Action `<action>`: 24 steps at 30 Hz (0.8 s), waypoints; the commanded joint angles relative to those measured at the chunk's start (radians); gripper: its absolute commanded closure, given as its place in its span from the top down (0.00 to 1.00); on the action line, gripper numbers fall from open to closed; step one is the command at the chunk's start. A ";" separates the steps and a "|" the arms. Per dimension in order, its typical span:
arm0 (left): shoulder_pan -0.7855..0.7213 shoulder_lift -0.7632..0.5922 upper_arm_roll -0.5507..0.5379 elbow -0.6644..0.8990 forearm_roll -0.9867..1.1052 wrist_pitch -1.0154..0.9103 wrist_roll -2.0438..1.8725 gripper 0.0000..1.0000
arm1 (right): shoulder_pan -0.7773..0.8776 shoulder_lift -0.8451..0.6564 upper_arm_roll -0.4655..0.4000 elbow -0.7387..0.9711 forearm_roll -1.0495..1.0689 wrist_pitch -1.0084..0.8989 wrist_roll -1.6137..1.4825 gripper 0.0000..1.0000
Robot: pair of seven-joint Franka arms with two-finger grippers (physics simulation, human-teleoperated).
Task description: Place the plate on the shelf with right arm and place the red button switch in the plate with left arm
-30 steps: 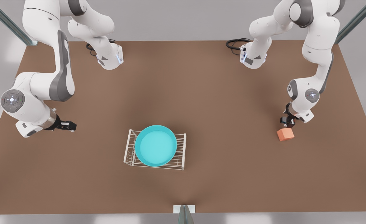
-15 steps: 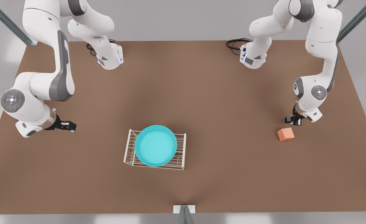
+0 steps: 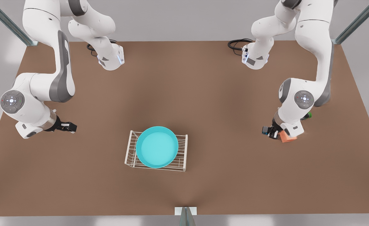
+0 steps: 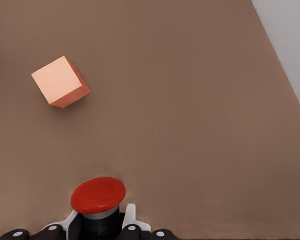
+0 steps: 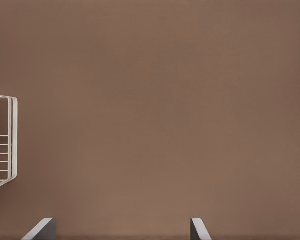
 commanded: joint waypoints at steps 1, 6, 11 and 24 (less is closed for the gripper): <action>-0.057 0.003 -0.037 0.011 -0.050 -0.157 -0.331 0.48 | 0.000 -0.001 0.000 0.000 0.001 0.000 0.001 1.00; -0.379 0.104 -0.038 0.216 -0.046 -0.159 -0.763 0.48 | 0.000 -0.001 0.000 0.000 0.001 0.000 -0.001 1.00; -0.522 0.282 -0.037 0.488 -0.046 -0.050 -0.905 0.48 | 0.000 -0.001 0.000 0.000 0.001 0.000 0.001 1.00; -0.653 0.610 -0.023 0.712 0.174 0.777 -0.815 0.51 | 0.000 -0.001 0.000 0.002 0.002 0.000 -0.001 1.00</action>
